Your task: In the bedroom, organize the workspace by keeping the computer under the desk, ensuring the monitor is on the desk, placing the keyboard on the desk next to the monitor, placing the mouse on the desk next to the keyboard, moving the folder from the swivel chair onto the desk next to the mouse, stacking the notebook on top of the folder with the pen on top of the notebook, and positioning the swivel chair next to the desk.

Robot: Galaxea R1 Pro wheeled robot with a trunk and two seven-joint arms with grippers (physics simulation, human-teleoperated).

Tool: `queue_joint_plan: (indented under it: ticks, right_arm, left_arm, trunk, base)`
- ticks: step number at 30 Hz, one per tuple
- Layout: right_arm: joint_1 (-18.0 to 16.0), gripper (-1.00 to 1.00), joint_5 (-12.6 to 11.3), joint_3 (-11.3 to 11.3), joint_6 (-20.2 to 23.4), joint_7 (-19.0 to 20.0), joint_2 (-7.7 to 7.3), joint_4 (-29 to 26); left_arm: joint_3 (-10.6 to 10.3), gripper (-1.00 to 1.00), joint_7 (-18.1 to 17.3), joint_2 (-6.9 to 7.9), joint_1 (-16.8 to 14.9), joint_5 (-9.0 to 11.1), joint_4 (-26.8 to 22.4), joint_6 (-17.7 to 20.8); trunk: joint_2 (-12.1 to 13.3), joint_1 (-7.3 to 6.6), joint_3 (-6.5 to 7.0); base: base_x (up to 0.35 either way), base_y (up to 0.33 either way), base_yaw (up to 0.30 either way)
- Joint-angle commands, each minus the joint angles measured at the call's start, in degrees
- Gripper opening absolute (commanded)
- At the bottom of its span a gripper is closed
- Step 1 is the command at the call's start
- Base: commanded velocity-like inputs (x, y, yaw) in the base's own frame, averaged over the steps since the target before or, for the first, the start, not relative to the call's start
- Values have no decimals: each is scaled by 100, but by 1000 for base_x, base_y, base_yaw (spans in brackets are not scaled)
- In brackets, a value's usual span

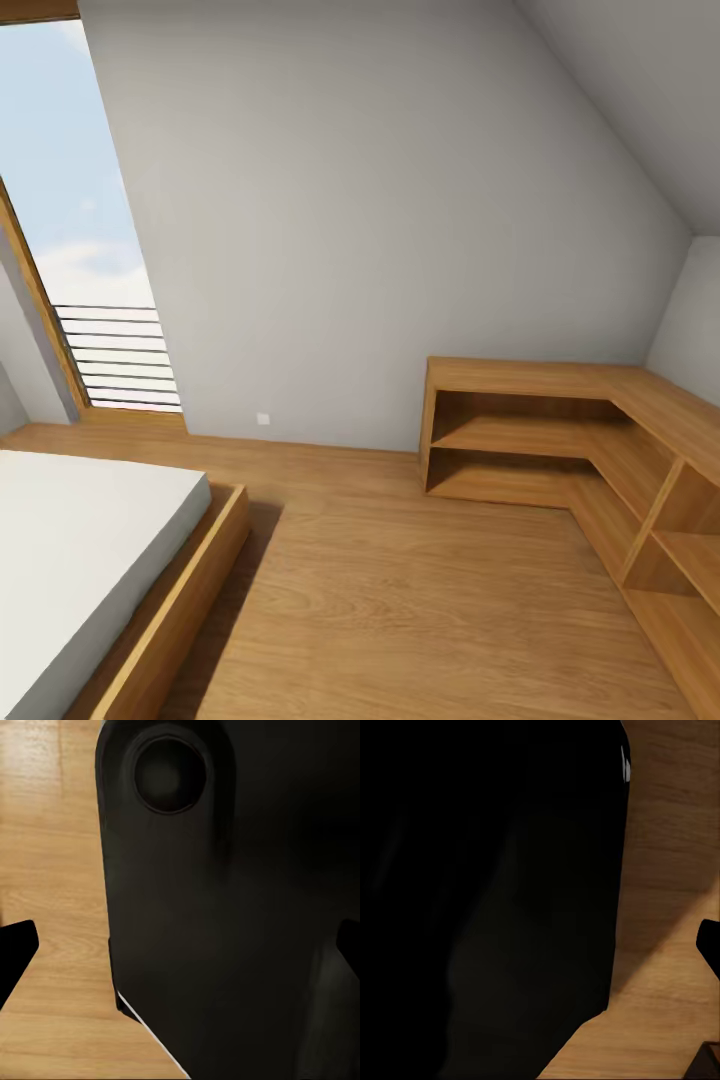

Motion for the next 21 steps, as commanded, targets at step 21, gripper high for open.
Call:
queue_joint_plan:
  ticks: [21]
  right_arm:
    - [-115, 100, 9, 3, -334, -1, 236, -37]
  left_arm:
    - [18, 100, -18, -231, -1, 9, -190, -44]
  trunk:
    - [761, -417, 339]
  base:
    - [0, 0, 0]
